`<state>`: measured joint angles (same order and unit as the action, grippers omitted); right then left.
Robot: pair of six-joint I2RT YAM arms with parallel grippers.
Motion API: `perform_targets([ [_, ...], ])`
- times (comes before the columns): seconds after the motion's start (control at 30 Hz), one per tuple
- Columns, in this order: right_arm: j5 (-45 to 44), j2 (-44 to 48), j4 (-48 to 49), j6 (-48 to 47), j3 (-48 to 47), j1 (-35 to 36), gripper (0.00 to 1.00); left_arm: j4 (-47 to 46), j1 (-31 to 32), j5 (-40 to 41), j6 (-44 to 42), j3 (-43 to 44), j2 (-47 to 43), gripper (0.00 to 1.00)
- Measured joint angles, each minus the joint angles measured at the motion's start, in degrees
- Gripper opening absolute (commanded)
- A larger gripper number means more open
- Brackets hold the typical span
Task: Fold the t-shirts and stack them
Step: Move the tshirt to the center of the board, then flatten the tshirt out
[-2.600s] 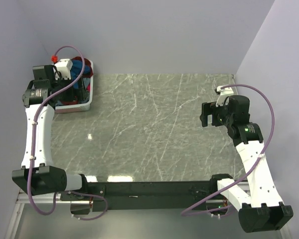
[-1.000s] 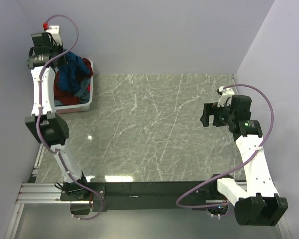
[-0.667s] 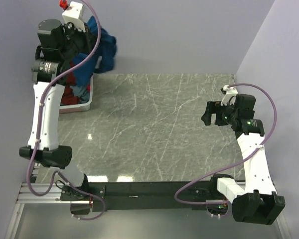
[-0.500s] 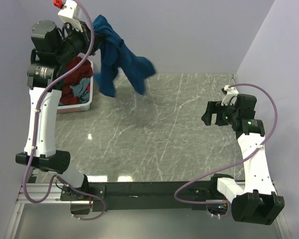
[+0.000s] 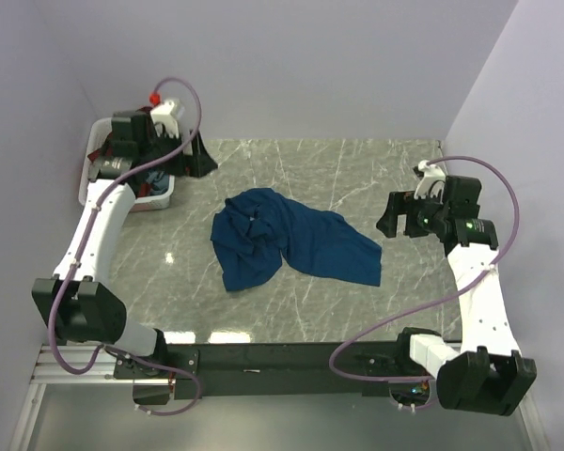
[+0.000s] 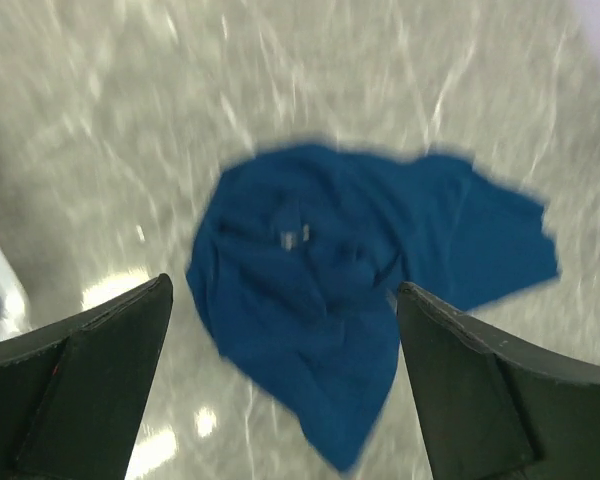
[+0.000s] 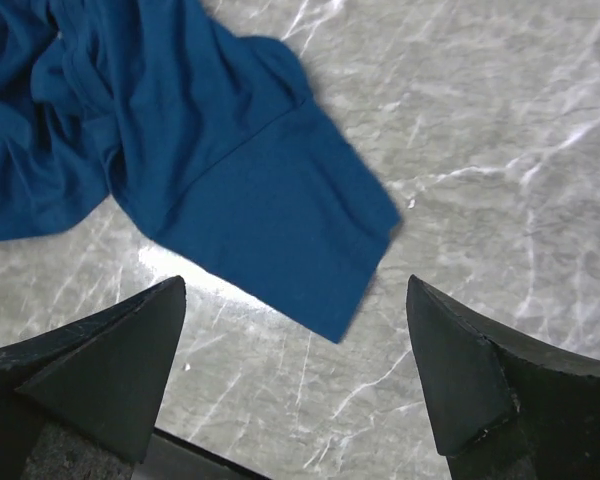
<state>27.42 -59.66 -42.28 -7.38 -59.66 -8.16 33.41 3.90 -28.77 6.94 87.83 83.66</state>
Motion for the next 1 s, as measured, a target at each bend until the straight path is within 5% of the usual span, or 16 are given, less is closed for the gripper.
perform_targets([
  [0.3,-2.8,-9.4,-4.0,-5.5,0.0,7.6,0.77,3.0,1.6,-4.5,-9.9,-13.6,-1.8,0.75],
  [0.6,-10.6,-17.0,-7.0,-11.6,3.7,15.4,0.63,6.4,12.5,0.1,-17.0,-32.5,-5.7,0.76],
  [0.8,-15.2,-22.5,-6.1,-12.8,6.0,19.4,0.63,4.8,21.7,6.4,-20.6,-38.9,-12.5,0.76],
  [1.0,-19.3,-27.8,-3.1,-12.9,6.1,23.2,0.63,-0.5,30.0,14.5,-22.3,-42.0,-8.9,0.75],
])
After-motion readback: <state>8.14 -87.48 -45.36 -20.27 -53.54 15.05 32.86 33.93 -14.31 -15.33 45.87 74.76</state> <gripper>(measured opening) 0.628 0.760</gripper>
